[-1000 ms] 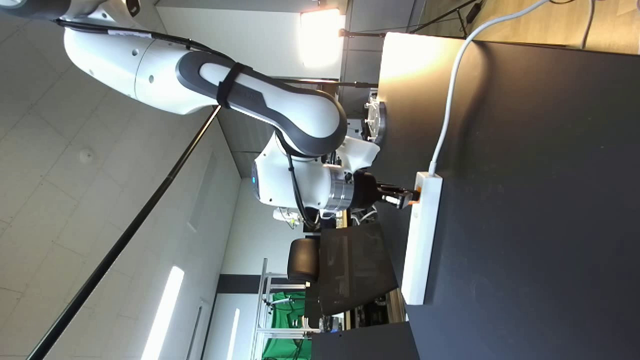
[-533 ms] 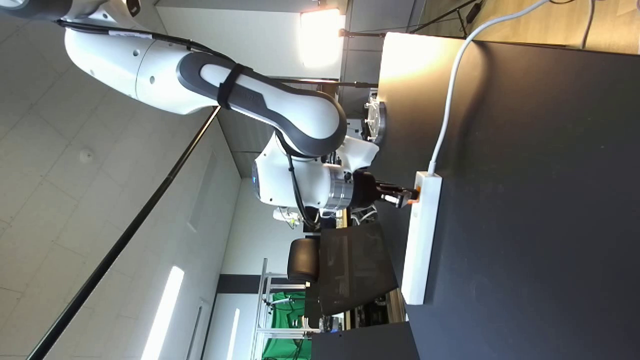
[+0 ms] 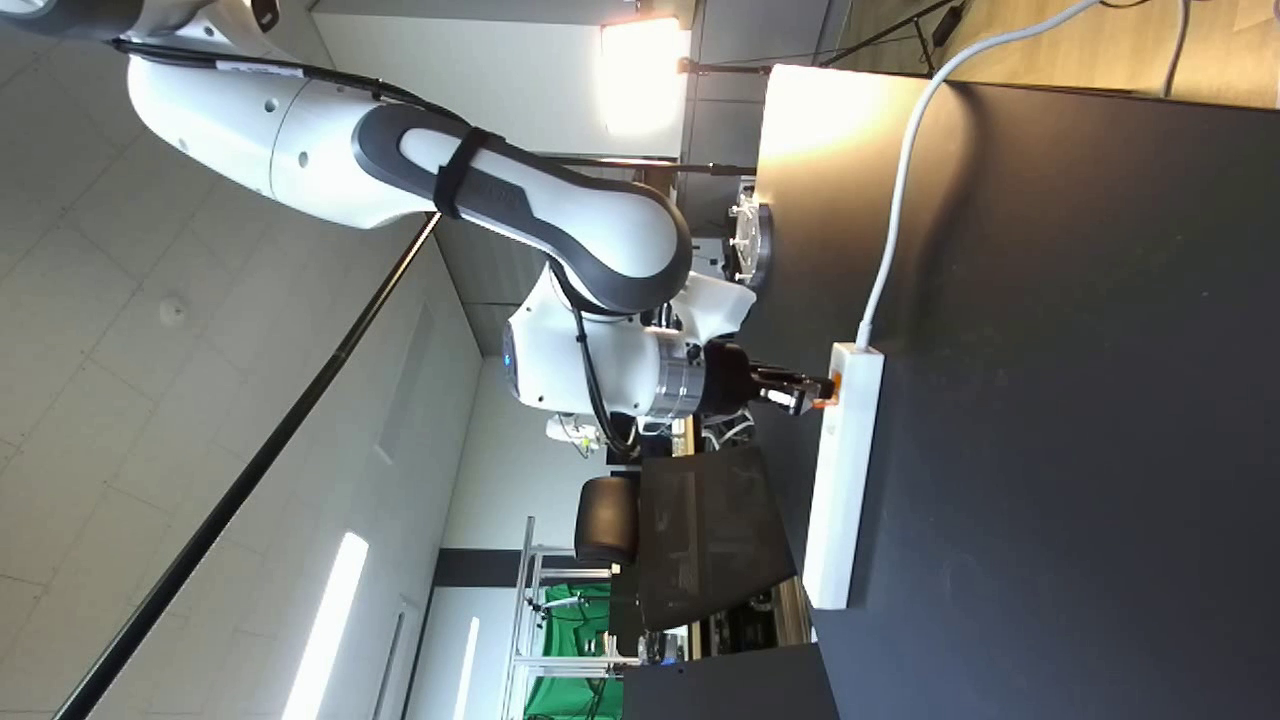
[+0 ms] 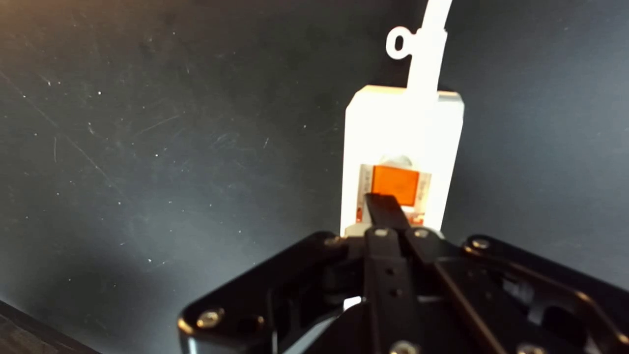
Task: Push the switch of the extension cord
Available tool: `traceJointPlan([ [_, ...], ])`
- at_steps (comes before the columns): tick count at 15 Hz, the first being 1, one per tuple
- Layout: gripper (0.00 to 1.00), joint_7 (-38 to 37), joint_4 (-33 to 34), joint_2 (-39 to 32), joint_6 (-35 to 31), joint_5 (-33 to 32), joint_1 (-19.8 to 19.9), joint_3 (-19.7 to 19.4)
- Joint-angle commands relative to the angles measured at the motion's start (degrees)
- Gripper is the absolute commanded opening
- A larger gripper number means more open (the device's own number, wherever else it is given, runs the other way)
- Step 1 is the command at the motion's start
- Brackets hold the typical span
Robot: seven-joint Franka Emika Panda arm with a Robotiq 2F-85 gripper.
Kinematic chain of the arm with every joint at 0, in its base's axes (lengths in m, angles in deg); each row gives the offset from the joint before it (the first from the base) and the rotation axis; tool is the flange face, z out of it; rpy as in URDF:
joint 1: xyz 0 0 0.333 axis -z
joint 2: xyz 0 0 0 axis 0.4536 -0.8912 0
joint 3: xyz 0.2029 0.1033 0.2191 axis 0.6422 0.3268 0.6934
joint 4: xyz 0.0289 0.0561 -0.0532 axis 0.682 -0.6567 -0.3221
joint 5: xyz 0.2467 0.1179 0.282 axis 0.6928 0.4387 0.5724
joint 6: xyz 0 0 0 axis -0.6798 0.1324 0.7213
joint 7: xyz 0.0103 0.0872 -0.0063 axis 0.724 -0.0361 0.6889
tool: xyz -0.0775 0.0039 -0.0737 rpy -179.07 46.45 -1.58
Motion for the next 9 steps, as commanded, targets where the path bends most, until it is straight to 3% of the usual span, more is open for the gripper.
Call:
traceJointPlan([
  [1,0.00,-1.1,-0.5,1.1,1.1,-0.2,-0.8,-0.4],
  [9,0.00,-1.0,-0.2,0.7,3.5,0.5,-1.6,0.1],
])
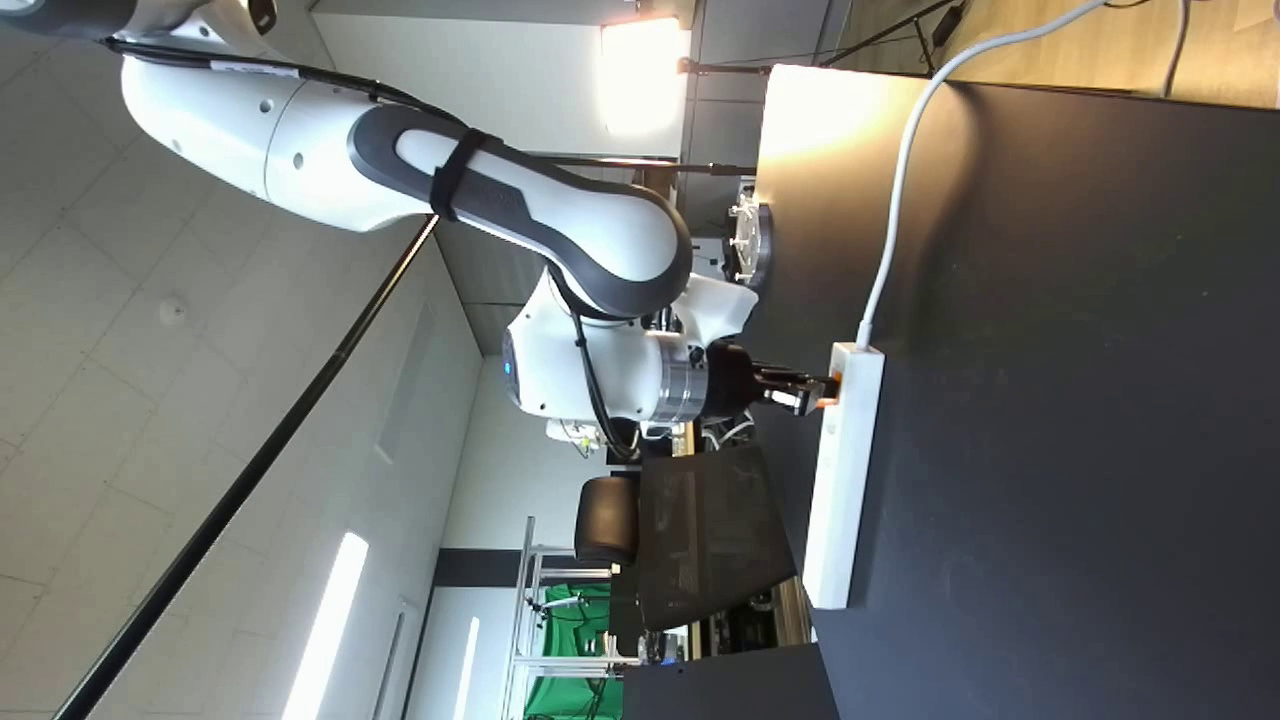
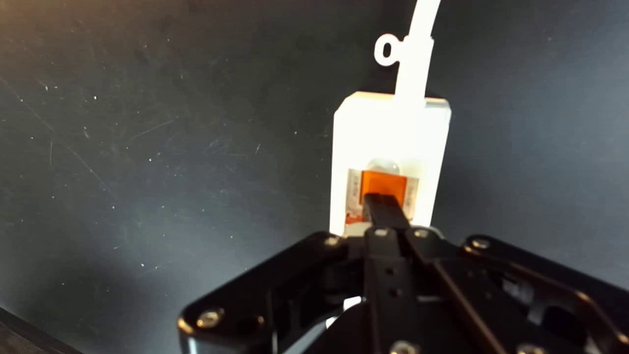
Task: Push the switch of the extension cord
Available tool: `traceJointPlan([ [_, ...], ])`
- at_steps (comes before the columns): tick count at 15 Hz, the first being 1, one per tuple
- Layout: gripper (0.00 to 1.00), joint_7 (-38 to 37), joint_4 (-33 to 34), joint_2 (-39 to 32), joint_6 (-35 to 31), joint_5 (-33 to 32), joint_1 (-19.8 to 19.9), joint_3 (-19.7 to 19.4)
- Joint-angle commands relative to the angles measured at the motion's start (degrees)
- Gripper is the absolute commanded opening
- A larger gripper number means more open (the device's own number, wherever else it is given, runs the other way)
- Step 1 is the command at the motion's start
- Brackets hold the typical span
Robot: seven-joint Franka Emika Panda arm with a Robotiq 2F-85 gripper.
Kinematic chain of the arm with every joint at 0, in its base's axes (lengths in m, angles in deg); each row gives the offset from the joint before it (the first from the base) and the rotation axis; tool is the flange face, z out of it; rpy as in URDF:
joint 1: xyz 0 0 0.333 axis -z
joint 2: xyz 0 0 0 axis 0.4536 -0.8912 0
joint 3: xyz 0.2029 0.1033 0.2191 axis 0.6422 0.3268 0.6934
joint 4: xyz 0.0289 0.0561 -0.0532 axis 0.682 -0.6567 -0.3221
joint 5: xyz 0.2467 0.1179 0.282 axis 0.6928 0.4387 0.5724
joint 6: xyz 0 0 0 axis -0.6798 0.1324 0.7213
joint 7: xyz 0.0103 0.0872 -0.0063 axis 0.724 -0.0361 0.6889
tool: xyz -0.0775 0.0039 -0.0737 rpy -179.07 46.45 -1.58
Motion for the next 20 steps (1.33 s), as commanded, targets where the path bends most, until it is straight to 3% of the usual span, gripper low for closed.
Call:
traceJointPlan([
  [1,0.00,-1.0,-0.1,0.5,1.7,0.2,-0.8,-0.2],
  [15,0.00,3.3,0.7,-1.6,2.0,4.4,1.2,1.5],
  [16,0.00,7.4,0.2,-1.3,1.5,8.9,-1.2,-0.7],
  [17,0.01,3.6,0.1,0.0,0.7,5.0,0.1,0.3],
  [18,0.01,5.8,0.1,0.0,0.7,7.0,-0.2,0.1],
  [19,0.01,9.0,-0.3,0.1,-0.1,11.1,-3.2,-2.9],
  [20,0.01,9.1,-0.3,0.1,-0.1,11.2,-3.3,-2.9],
])
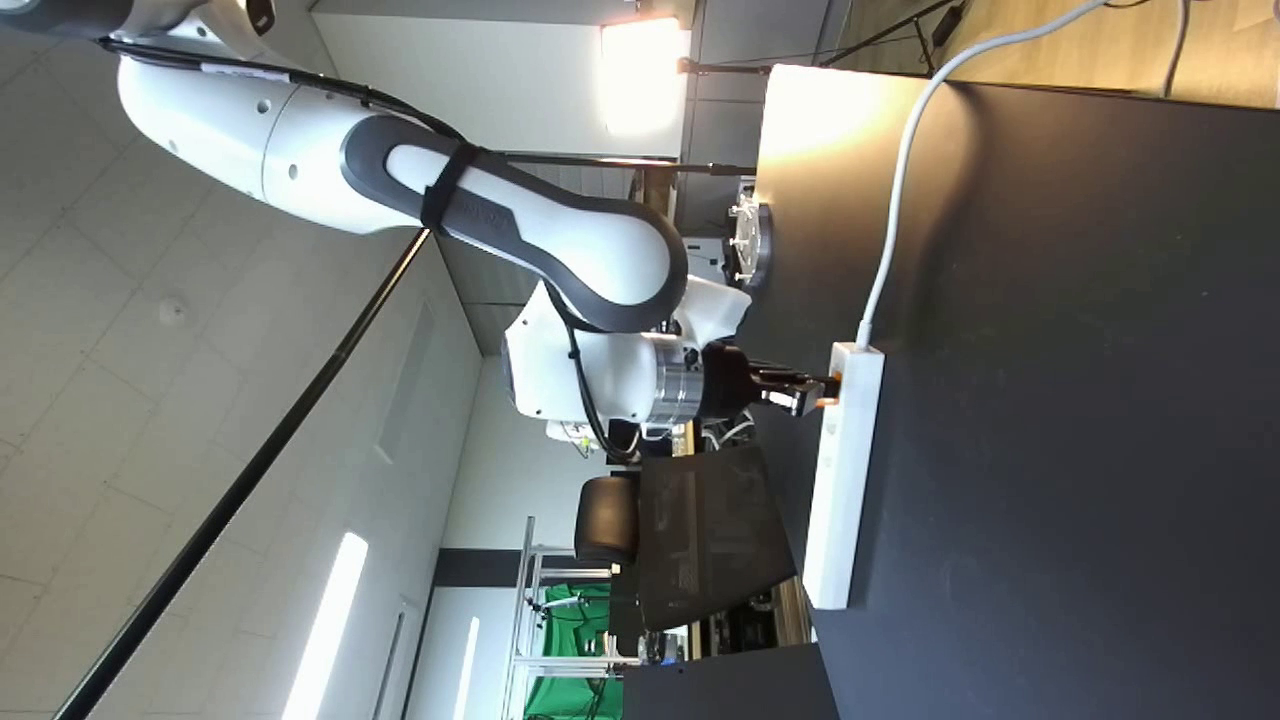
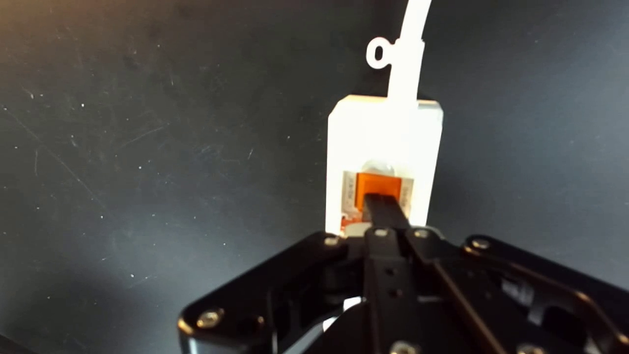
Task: Push the switch of the extension cord
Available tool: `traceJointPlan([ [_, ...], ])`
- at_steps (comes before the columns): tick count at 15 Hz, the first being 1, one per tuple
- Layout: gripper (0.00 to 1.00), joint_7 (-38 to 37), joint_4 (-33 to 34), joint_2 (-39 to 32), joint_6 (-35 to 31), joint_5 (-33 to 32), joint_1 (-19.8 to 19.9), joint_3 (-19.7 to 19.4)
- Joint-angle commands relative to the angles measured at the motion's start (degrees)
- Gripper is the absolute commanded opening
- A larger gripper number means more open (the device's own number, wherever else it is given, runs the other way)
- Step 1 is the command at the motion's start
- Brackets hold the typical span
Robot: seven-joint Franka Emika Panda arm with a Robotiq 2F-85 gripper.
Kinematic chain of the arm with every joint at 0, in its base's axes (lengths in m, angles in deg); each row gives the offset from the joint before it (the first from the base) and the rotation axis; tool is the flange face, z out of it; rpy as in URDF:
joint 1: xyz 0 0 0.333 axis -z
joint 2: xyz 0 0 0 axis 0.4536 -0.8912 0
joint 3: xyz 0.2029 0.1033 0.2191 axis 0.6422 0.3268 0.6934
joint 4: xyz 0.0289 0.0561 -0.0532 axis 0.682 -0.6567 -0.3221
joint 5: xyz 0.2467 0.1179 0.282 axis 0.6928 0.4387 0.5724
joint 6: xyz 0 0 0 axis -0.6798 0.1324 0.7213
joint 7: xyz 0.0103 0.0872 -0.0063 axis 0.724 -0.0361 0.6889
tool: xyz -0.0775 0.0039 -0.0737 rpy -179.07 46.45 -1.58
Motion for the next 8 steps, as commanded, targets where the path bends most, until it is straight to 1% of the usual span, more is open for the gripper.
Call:
traceJointPlan([
  [1,0.01,2.2,-0.3,0.1,-0.8,3.2,-2.8,-2.7],
  [8,0.00,1.8,-0.1,-0.3,-1.3,2.9,-3.0,-3.1],
])
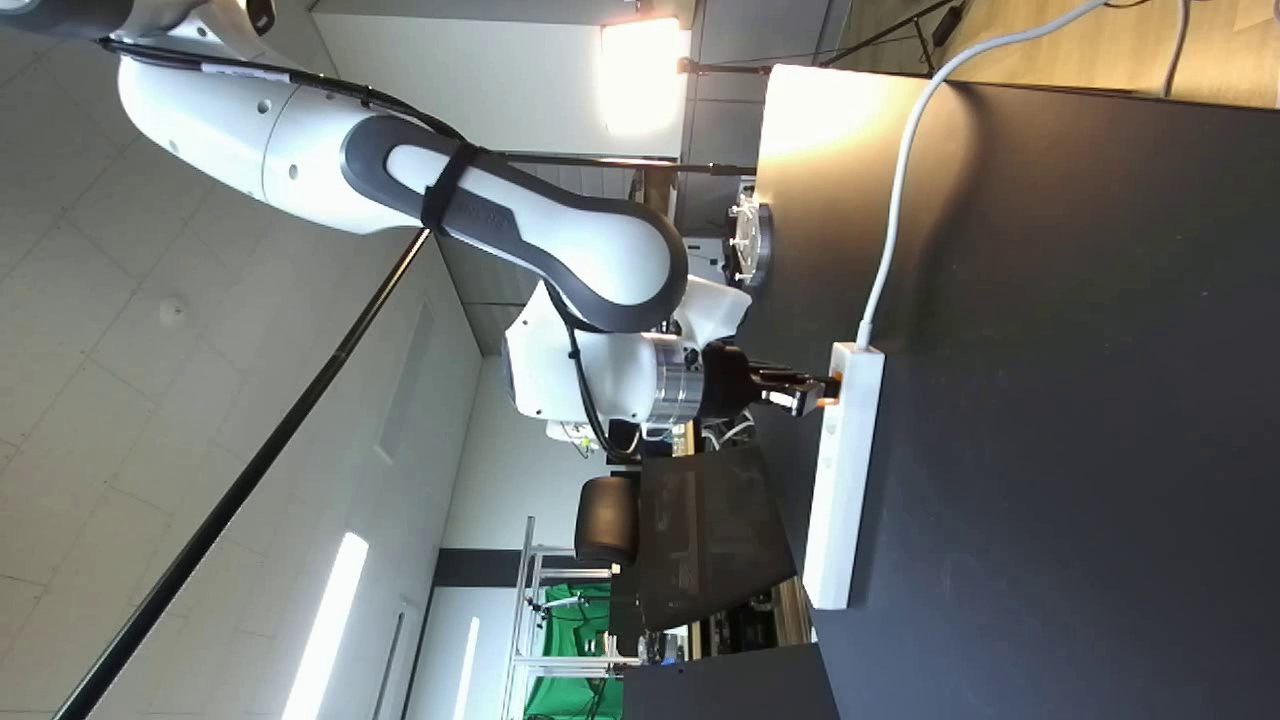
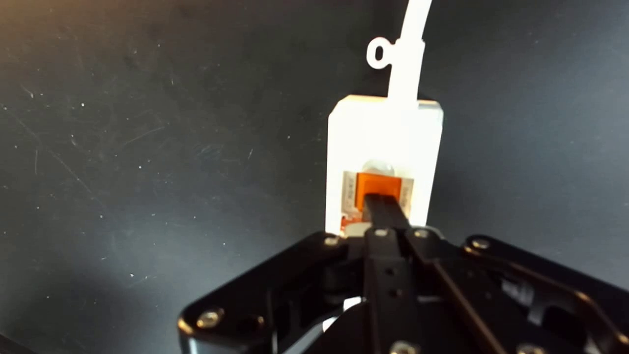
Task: Push the switch of the extension cord
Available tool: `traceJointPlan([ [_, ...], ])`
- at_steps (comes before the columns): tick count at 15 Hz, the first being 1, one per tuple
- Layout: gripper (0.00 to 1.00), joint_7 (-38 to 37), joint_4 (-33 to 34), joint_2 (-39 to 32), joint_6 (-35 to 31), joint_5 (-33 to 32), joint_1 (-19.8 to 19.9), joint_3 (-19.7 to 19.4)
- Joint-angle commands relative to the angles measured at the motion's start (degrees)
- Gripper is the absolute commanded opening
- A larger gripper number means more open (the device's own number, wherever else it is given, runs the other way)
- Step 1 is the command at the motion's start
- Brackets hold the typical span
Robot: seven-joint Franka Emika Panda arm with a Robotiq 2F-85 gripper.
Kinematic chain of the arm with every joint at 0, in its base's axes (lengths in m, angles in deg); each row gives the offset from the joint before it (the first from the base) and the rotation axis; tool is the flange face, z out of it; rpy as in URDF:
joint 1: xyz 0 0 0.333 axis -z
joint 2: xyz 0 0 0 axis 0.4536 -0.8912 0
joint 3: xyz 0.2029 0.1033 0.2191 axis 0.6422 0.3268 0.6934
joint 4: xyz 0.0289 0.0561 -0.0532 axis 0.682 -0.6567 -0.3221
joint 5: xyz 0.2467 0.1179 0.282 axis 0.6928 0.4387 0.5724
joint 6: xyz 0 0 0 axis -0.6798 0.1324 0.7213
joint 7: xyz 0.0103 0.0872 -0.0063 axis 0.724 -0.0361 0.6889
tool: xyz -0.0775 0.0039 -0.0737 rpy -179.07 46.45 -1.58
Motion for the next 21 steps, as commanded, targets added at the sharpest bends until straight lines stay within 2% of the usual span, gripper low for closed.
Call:
traceJointPlan([
  [1,0.00,-1.1,0.5,-1.0,-1.1,0.1,-0.9,-1.4],
  [2,0.00,1.5,0.2,-1.3,-2.1,3.9,-3.6,-4.2],
  [4,0.00,2.0,0.5,-2.5,-3.0,6.7,-3.9,-4.9],
  [9,0.00,7.5,0.7,-4.4,-3.5,17.2,-3.4,-4.5],
  [16,0.00,23.1,1.9,-7.1,-3.0,32.6,6.0,3.6],
  [21,0.00,36.9,4.6,-9.8,1.1,43.0,17.0,13.1],
])
